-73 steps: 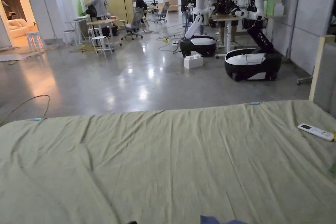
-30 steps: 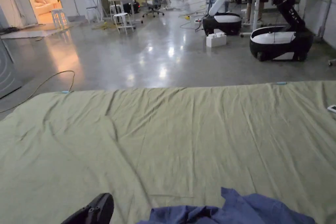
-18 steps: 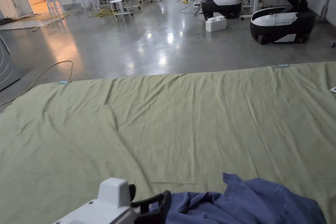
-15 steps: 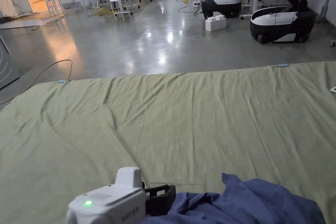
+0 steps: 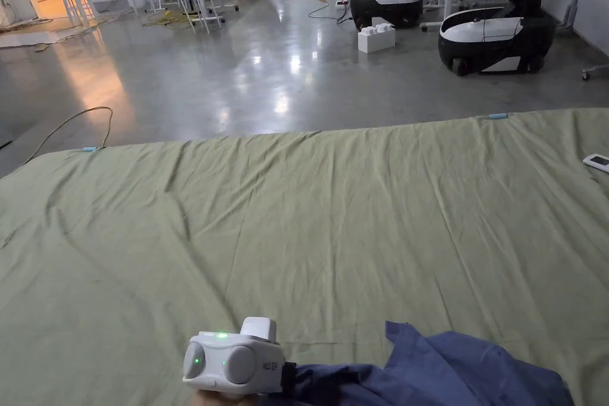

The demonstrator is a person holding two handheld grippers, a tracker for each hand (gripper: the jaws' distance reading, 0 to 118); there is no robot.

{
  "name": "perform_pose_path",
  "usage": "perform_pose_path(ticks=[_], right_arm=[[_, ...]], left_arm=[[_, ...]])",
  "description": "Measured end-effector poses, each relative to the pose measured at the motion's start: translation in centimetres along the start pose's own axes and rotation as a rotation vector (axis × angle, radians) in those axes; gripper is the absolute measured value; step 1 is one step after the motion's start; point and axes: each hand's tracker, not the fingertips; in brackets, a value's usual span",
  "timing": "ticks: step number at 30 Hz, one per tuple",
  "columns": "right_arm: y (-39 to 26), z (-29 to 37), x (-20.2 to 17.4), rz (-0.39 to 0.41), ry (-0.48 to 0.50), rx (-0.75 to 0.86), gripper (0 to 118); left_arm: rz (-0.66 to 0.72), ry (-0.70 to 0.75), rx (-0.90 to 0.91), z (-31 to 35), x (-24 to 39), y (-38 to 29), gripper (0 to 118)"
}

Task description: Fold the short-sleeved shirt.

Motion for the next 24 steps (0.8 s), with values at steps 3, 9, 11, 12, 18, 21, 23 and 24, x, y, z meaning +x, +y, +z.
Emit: perform_pose_path(ticks=[3, 9, 11, 12, 18, 21, 23, 24], right_arm=[[0.0, -1.3, 0.3, -0.045, 0.017, -0.014, 1], [4.0, -7.9, 0.0, 0.102, 0.094, -0.052, 1], [5.4, -12.8, 0.4, 0.093, 0.122, -0.168, 10], [5.7, -15.6, 0.7, 0.087, 0.135, -0.223, 28], [3.0, -29.2, 2.9, 0.075, -0.011, -0.429, 77], [0.2, -31.6, 3.5, 0.055, -0.033, -0.529, 65], [-0.5, -30.4, 2.5, 0.122, -0.035, -0.433, 60], [-0.4, -29.8, 1.9, 0.166, -0.027, -0.412, 47]], left_arm=[[-0.079, 0.050, -0.040, -1.4, 0.7, -0.4, 5], [-0.071, 0.047, -0.096, -2.1, 0.5, 0.6, 5], [-0.083, 0.048, -0.107, -2.2, 0.5, 0.8, 5], [-0.082, 0.047, -0.112, -2.3, 0.5, 0.8, 5], [-0.046, 0.018, -0.135, -2.3, -0.3, 1.3, 5], [-0.015, 0.001, -0.137, -2.4, -0.7, 1.2, 5], [-0.011, -0.001, -0.134, -2.5, -0.7, 1.2, 5], [-0.013, 0.000, -0.131, -2.5, -0.7, 1.1, 5]])
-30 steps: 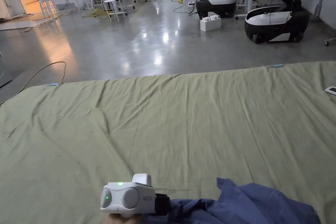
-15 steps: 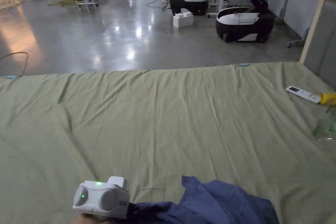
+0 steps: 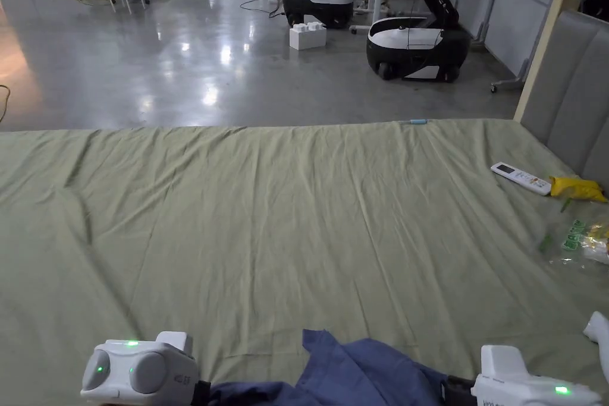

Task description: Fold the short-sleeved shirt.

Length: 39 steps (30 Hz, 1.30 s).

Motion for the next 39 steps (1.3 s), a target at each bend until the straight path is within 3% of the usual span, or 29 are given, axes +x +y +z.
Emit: perform_pose_path(ticks=[1, 2, 5, 9, 11, 18, 24, 29, 32, 39], right_arm=[[-0.3, 0.5, -0.7, 0.019, 0.036, 0.012, 18], [-0.5, 0.7, -1.2, 0.039, 0.086, 0.018, 9], [-0.2, 0.7, -2.7, 0.150, 0.039, 0.006, 8], [1.4, 4.7, -1.2, 0.030, 0.083, 0.136, 7], [2.4, 8.7, -0.1, -0.024, 0.121, 0.243, 7], [7.0, 21.8, 1.6, 0.050, 0.066, 0.569, 7], [11.4, 29.6, 1.6, 0.044, 0.031, 0.805, 7], [15.3, 34.2, 0.5, 0.050, -0.004, 0.921, 7], [17.1, 36.5, -0.1, 0.100, -0.063, 0.990, 7], [19.7, 39.3, -0.1, 0.087, -0.118, 1.040, 7]], left_arm=[[-0.008, 0.004, 0.004, 0.0, 0.1, -0.1, 5], [-0.019, 0.007, 0.007, 0.1, 0.3, -0.1, 5], [-0.019, 0.020, 0.018, 0.5, 0.5, -0.3, 5], [-0.134, 0.029, 0.231, 4.2, 0.5, -2.4, 5], [-0.132, -0.051, 0.340, 8.1, -0.2, -3.6, 5], [-0.108, -0.058, 0.743, 26.2, -3.2, -4.8, 5], [-0.067, -0.001, 0.989, 37.7, -5.5, -3.8, 5], [-0.058, 0.057, 1.101, 43.9, -5.9, -2.8, 5], [-0.022, 0.059, 1.150, 46.3, -6.4, -2.2, 5], [0.050, 0.083, 1.193, 49.0, -7.6, -1.2, 5]])
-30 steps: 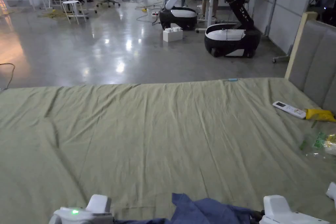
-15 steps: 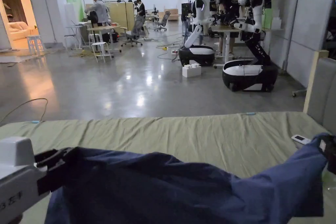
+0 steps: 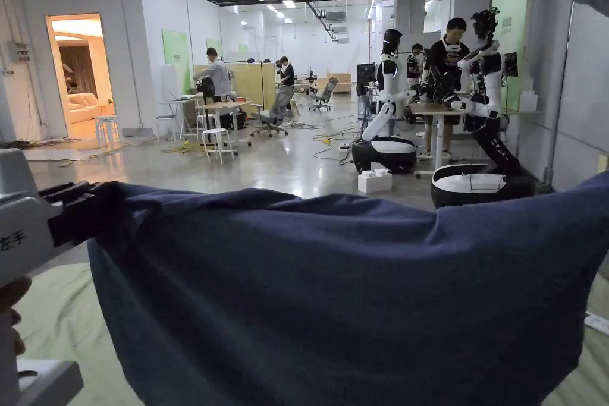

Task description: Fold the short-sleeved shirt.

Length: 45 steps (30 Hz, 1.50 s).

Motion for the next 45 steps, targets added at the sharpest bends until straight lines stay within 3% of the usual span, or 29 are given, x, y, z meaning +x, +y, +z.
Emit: perform_pose_path(ticks=[17, 29, 34, 38, 40, 45], right_arm=[[0.5, -4.2, -0.5, 0.044, -0.033, 0.022, 7], [-0.5, -11.1, -4.0, 0.127, -0.078, 0.026, 7], [-0.3, -14.3, -4.7, 0.100, -0.096, -0.004, 7], [-0.9, -17.7, -5.2, 0.130, -0.135, -0.048, 7], [-1.2, -19.3, -5.2, 0.084, -0.123, -0.104, 7], [-2.7, -21.2, -5.9, 0.109, -0.128, -0.128, 7]], left_arm=[[-0.037, 0.027, -0.011, -4.0, 0.8, -0.2, 5], [0.024, 0.013, -0.069, -11.7, -0.2, -2.7, 5], [0.021, 0.096, -0.111, -15.3, -0.4, -3.6, 5], [0.023, 0.111, -0.137, -19.3, -1.0, -4.6, 5], [0.032, 0.126, -0.144, -20.6, -0.7, -5.2, 5], [0.055, 0.131, -0.174, -22.9, -0.6, -6.6, 5]])
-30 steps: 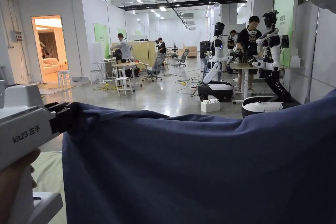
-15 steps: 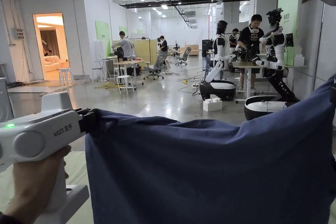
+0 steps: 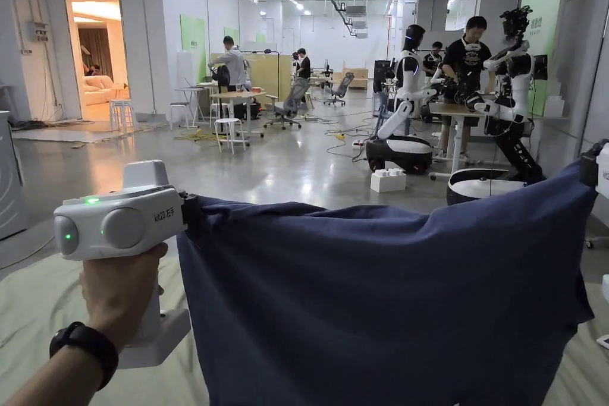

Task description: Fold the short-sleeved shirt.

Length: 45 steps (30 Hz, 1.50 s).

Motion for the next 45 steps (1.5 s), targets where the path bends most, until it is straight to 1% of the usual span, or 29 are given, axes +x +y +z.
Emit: perform_pose_path(ticks=[6, 9, 11, 12, 13, 14, 15, 17, 18, 19, 21, 22, 24, 25, 26, 27, 28, 29, 30, 32, 34, 36, 38, 39, 40, 42, 43, 44, 45], right_arm=[[-3.6, 1.6, -0.1, 0.014, 0.044, -0.001, 7], [-7.5, 4.2, 0.4, -0.044, 0.087, -0.024, 7], [-10.9, 6.3, 0.7, -0.065, 0.103, -0.035, 7], [-12.9, 7.5, 0.8, -0.100, 0.127, -0.087, 7], [-14.6, 8.7, 0.7, -0.112, 0.128, -0.103, 7], [-15.8, 9.9, 0.6, -0.066, 0.141, -0.082, 7], [-17.7, 11.3, 0.5, -0.084, 0.146, -0.131, 7], [-20.3, 13.5, 0.9, -0.069, 0.152, -0.111, 7], [-22.1, 15.2, 1.0, -0.149, 0.148, -0.180, 7], [-22.8, 16.8, 1.2, -0.119, 0.142, -0.144, 7], [-25.1, 20.4, 1.6, -0.163, 0.104, -0.195, 7], [-25.4, 21.9, 2.0, -0.120, 0.102, -0.165, 7], [-27.4, 25.1, 2.7, -0.199, 0.081, -0.247, 7], [-27.9, 26.8, 3.1, -0.198, 0.081, -0.237, 5], [-28.6, 28.1, 3.6, -0.228, 0.080, -0.272, 5], [-29.3, 29.4, 3.9, -0.239, 0.054, -0.304, 5], [-29.4, 30.8, 4.3, -0.226, 0.050, -0.286, 5], [-29.7, 31.9, 4.6, -0.241, 0.065, -0.308, 5], [-30.4, 32.9, 4.7, -0.261, 0.052, -0.373, 5], [-31.3, 34.5, 5.1, -0.239, 0.044, -0.367, 5], [-32.5, 35.4, 5.5, -0.225, 0.032, -0.408, 5], [-33.9, 35.6, 5.7, -0.242, 0.034, -0.465, 5], [-35.4, 35.3, 5.8, -0.286, 0.050, -0.527, 5], [-36.2, 35.0, 5.7, -0.284, 0.043, -0.553, 5], [-36.8, 34.7, 5.6, -0.273, 0.037, -0.598, 5], [-37.8, 34.4, 5.7, -0.291, 0.041, -0.660, 5], [-38.3, 34.1, 5.7, -0.298, 0.049, -0.727, 5], [-38.6, 34.3, 5.8, -0.304, 0.027, -0.723, 5], [-39.1, 34.3, 6.1, -0.308, 0.028, -0.745, 10]], left_arm=[[-0.002, -0.024, -0.012, 0.7, -0.4, -2.9, 5], [0.019, -0.055, -0.027, 2.4, -1.1, -6.6, 5], [0.026, -0.087, -0.044, 3.9, -1.6, -10.1, 5], [0.049, -0.093, -0.049, 5.0, -1.8, -12.1, 5], [0.076, -0.102, -0.068, 6.0, -2.1, -14.0, 5], [0.084, -0.125, -0.095, 6.0, -2.9, -15.8, 5], [0.096, -0.127, -0.105, 7.0, -3.1, -17.9, 5], [0.092, -0.137, -0.154, 9.0, -3.5, -21.3, 5], [0.100, -0.130, -0.148, 10.5, -3.7, -22.8, 5], [0.105, -0.122, -0.159, 12.0, -3.9, -24.4, 5], [0.121, -0.085, -0.153, 15.1, -4.0, -27.0, 5], [0.158, -0.098, -0.202, 16.4, -4.2, -28.2, 5], [0.213, -0.102, -0.243, 19.1, -4.6, -30.3, 5], [0.182, -0.101, -0.243, 20.5, -4.9, -30.9, 5], [0.187, -0.084, -0.235, 22.0, -4.8, -31.1, 5], [0.206, -0.100, -0.264, 23.3, -5.0, -31.7, 5], [0.203, -0.099, -0.300, 24.4, -5.1, -32.1, 5], [0.201, -0.091, -0.313, 25.2, -5.2, -32.5, 5], [0.193, -0.100, -0.315, 26.2, -5.2, -32.8, 5], [0.166, -0.097, -0.370, 27.1, -5.5, -33.5, 5], [0.221, -0.066, -0.428, 27.3, -6.4, -34.6, 5], [0.309, -0.067, -0.489, 26.8, -7.4, -36.2, 5], [0.295, -0.067, -0.556, 25.7, -7.7, -37.8, 5], [0.265, -0.030, -0.611, 25.5, -7.8, -38.7, 5], [0.256, -0.037, -0.636, 25.2, -7.8, -39.3, 5], [0.272, -0.016, -0.650, 24.9, -7.9, -40.1, 6], [0.293, -0.006, -0.668, 24.9, -8.1, -40.5, 14], [0.317, 0.009, -0.670, 25.0, -8.3, -40.7, 28], [0.338, 0.034, -0.684, 25.0, -8.6, -40.9, 49]])
